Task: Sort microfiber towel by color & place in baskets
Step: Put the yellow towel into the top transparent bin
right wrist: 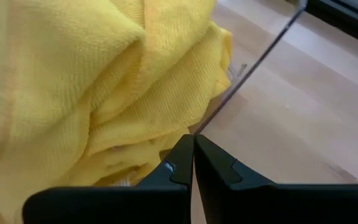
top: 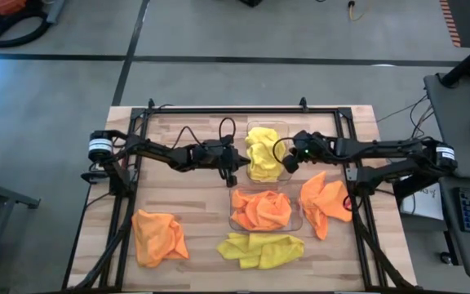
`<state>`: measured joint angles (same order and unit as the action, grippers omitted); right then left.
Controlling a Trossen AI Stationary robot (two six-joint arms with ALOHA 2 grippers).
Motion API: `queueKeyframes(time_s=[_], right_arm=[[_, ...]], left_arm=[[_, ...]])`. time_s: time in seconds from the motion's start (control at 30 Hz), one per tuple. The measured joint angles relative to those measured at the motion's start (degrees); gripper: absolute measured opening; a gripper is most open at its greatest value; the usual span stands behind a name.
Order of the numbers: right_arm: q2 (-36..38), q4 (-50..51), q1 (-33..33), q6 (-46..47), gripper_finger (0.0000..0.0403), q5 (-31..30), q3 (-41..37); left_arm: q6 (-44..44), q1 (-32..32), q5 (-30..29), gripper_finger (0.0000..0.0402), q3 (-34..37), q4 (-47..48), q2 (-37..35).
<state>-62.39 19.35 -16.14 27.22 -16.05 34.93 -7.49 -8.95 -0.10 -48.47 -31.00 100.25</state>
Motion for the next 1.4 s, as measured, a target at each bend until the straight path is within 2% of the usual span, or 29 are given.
queueKeyframes(time_s=[0.27,0.6,1.13,1.4], right_arm=[[0.11,-8.06,-0.02,1.47,0.0009,-0.44,-3.45],[0.46,-8.29,0.0,0.27,0.0009,1.64,-2.36],[-2.51,-8.98,-0.02,0.4,0.0009,1.68,-2.25],[0.52,-8.54,-0.01,0.24,0.0009,1.85,-2.44]], left_arm=[[-0.37,-0.08,-0.04,0.0,0.0,1.14,0.0],[-0.37,-0.52,-0.37,0.0,0.07,2.49,0.02],[1.99,-0.63,-0.76,0.0,0.08,5.7,0.07],[2.29,-0.63,-0.81,0.0,0.09,5.68,-0.52]])
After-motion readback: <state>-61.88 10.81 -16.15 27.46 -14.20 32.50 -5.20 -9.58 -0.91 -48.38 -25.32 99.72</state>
